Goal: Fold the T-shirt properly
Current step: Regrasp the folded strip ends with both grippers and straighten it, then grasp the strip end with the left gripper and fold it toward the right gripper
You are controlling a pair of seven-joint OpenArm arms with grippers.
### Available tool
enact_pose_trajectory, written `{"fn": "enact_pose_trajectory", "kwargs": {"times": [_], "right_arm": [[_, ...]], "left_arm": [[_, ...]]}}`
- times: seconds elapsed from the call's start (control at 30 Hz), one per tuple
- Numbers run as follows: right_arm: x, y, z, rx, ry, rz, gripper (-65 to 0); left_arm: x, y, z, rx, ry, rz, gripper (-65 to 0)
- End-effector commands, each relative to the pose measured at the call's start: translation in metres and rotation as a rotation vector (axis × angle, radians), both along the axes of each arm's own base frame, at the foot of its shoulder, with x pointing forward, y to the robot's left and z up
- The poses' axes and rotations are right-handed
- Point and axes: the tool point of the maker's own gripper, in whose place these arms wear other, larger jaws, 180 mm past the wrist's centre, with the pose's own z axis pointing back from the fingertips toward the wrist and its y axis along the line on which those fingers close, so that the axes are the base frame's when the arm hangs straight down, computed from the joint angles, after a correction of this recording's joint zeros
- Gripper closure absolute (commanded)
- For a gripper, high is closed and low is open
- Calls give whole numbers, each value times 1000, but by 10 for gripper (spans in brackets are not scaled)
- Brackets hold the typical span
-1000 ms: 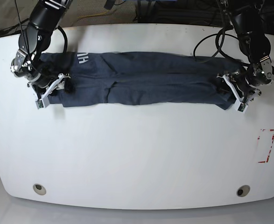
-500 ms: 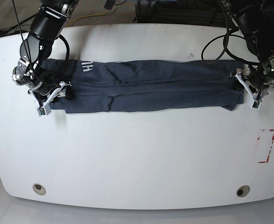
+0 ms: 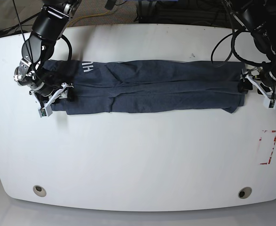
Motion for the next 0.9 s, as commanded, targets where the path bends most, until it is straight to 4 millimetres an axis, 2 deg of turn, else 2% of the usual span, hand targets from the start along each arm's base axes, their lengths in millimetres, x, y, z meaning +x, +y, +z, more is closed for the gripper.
{"fn": "enact_pose_trajectory", "kwargs": {"times": [0.0,0.27,0.5,0.7,0.77,0.83,0.87], "right_arm": [[1,-6,3,-26,9,-3,-385],[1,-6,3,-26,9,-3,-385],[-2,-6,1,-26,15,-3,-385],[-2,-5,0,-23,15,-3,-385],[-2,4,-2,-3,15,-1,-385],[-2,4,-2,-3,15,-1,-385],[-2,5,-2,-2,15,-1,-385]], "left_arm": [[9,2,12,-4,-49,1,-479],[0,-3,-24,-102,36,28,-479],[-2,-6,-35,-142,38,40,-479],[-1,-23,-45,-161,70,-6,-474],[0,-35,-50,-182,78,-23,-468],[1,-41,-52,-192,82,-30,-439],[0,-42,-53,-194,86,-34,-389]]}}
